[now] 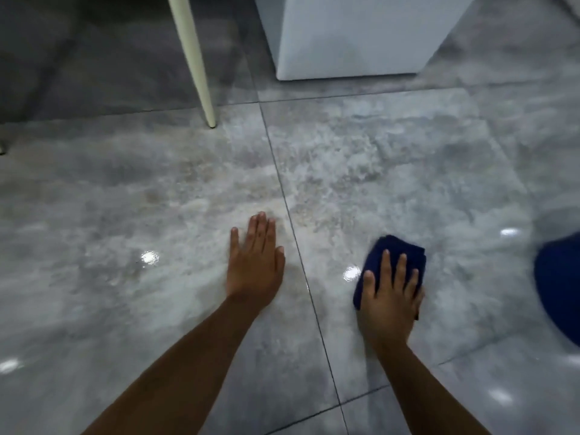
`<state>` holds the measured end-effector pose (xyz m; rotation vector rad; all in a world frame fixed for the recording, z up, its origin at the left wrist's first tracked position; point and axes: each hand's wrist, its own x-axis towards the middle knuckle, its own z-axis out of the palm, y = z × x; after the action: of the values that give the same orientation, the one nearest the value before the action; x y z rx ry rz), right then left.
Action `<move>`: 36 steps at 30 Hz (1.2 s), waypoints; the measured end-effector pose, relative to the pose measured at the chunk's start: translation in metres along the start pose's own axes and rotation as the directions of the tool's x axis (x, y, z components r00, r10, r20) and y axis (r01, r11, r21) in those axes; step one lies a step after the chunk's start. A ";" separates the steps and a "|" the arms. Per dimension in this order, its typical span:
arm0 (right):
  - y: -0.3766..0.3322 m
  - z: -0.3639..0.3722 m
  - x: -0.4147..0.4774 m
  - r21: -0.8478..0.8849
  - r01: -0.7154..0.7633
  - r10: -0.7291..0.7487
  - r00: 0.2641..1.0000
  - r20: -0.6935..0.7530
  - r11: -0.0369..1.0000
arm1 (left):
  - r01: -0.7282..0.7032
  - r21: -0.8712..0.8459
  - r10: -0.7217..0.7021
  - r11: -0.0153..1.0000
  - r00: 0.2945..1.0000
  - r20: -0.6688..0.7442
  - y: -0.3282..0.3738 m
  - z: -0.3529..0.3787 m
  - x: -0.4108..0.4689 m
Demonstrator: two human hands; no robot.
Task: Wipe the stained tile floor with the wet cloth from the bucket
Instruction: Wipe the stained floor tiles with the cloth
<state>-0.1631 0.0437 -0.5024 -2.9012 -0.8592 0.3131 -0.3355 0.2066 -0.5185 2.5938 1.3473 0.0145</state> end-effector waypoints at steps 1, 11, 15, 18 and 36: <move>0.004 0.003 -0.015 0.006 0.005 -0.005 1.000 -0.003 1.000 | 0.000 -0.010 0.000 1.000 1.000 0.000 0.000 0.000 0.004; -0.020 -0.002 0.025 -0.044 0.224 -0.220 0.972 0.086 0.974 | -0.057 -0.032 0.058 0.998 0.998 0.020 0.004 -0.006 0.005; 0.037 -0.020 0.054 0.011 -0.122 0.122 0.992 -0.036 0.993 | -0.065 -0.053 0.064 0.996 0.998 -0.009 0.011 -0.008 0.026; 0.071 -0.010 -0.002 0.031 -0.282 0.283 0.958 -0.039 0.959 | -0.048 -0.047 0.050 0.998 0.998 0.044 0.006 0.002 0.004; 0.123 -0.015 -0.053 0.094 -0.147 0.148 0.989 -0.003 0.985 | -0.047 -0.040 0.052 0.998 0.988 0.143 0.114 0.025 -0.061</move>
<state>-0.1383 -0.0886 -0.4977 -2.8809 -0.6118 0.3406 -0.2757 0.0888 -0.5151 2.5435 1.2210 -0.1364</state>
